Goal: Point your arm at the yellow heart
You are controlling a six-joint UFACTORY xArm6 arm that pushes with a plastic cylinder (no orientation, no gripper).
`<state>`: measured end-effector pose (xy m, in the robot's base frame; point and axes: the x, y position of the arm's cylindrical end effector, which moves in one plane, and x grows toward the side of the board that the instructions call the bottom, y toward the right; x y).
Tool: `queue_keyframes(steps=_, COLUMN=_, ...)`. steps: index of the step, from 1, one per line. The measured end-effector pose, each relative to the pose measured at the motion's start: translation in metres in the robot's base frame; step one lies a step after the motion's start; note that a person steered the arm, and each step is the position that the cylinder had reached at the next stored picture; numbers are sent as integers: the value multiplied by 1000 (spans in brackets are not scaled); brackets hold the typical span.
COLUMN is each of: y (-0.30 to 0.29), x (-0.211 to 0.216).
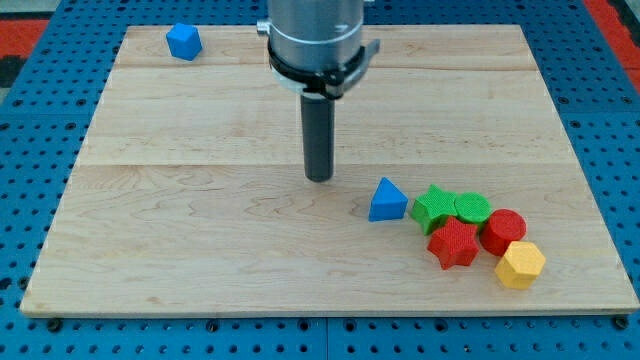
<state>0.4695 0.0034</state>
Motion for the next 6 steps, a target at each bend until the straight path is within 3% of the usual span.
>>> queue_keyframes(steps=3, y=76, x=1)
queue_keyframes(steps=4, y=90, x=-17)
queue_keyframes(steps=6, y=25, x=-162)
